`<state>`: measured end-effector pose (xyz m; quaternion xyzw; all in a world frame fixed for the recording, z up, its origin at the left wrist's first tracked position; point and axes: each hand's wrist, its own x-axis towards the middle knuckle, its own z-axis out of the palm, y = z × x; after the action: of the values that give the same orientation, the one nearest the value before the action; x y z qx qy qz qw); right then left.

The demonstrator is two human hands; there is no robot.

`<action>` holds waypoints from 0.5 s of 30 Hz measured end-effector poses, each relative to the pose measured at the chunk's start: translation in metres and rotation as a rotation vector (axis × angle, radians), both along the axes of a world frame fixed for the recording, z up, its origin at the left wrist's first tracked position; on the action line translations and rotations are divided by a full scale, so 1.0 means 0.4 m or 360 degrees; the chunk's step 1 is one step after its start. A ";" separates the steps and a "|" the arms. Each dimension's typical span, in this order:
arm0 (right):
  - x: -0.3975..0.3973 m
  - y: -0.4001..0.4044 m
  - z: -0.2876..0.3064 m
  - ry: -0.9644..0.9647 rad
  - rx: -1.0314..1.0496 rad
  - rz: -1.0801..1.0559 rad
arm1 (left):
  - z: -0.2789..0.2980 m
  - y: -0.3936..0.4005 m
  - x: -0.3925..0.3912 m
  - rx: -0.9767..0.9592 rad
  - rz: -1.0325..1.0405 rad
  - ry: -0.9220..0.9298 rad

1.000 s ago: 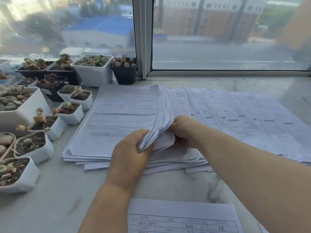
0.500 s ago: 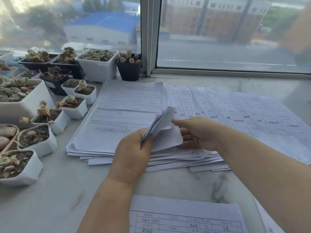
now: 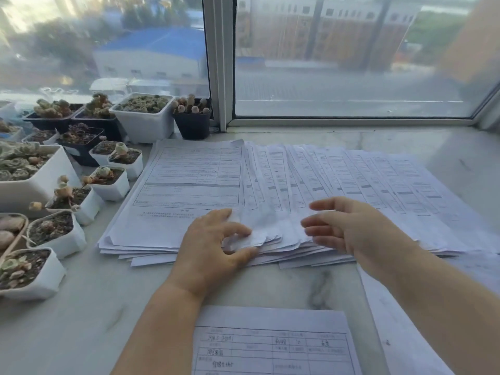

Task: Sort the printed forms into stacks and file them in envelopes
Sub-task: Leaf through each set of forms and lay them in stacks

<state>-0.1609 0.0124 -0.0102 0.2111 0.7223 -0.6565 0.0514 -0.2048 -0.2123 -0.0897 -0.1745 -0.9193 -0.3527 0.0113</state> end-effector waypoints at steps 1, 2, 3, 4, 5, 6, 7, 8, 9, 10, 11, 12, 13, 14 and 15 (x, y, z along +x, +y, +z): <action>0.061 0.009 0.010 0.0062 0.0019 -0.0075 | -0.001 0.008 0.003 -0.0037 0.0009 -0.0001; 0.127 0.012 0.016 0.0099 0.0018 -0.0084 | 0.005 0.018 0.006 -0.0077 0.0031 -0.0008; 0.199 0.007 0.020 0.0108 -0.0006 -0.0040 | 0.014 0.027 0.009 -0.0127 0.0037 -0.0026; 0.271 0.000 0.022 0.0089 -0.0038 0.0035 | 0.029 0.034 0.013 -0.0191 0.0029 -0.0088; 0.339 -0.010 0.022 0.0048 -0.0055 0.0115 | 0.049 0.039 0.010 -0.0278 0.0023 -0.0166; 0.399 -0.019 0.021 -0.0002 -0.0036 0.0179 | 0.074 0.043 0.007 -0.0429 0.0003 -0.0249; 0.454 -0.027 0.014 -0.0052 0.0014 0.0220 | 0.102 0.046 0.008 -0.0645 -0.0043 -0.0280; 0.507 -0.033 0.004 -0.0101 0.0099 0.0248 | 0.128 0.051 0.016 -0.0860 -0.0106 -0.0245; 0.556 -0.036 -0.010 -0.0143 0.0207 0.0271 | 0.151 0.060 0.033 -0.0989 -0.0173 -0.0148; 0.604 -0.038 -0.023 -0.0178 0.0318 0.0287 | 0.168 0.068 0.067 -0.0997 -0.0230 -0.0016; 0.649 -0.040 -0.038 -0.0201 0.0412 0.0299 | 0.182 0.076 0.116 -0.0910 -0.0274 0.0108; 0.689 -0.043 -0.051 -0.0217 0.0486 0.0302 | 0.192 0.079 0.178 -0.0774 -0.0322 0.0183; 0.725 -0.045 -0.064 -0.0233 0.0551 0.0285 | 0.193 0.081 0.250 -0.0661 -0.0386 0.0204; 0.756 -0.045 -0.074 -0.0249 0.0630 0.0260 | 0.185 0.077 0.331 -0.0584 -0.0455 0.0179; 0.784 -0.047 -0.083 -0.0248 0.0713 0.0229 | 0.171 0.070 0.417 -0.0523 -0.0519 0.0141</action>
<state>0.1525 -0.0063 -0.0436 0.2154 0.8569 -0.4564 0.1055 -0.0379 -0.1843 -0.0215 -0.3354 -0.9227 -0.1873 -0.0339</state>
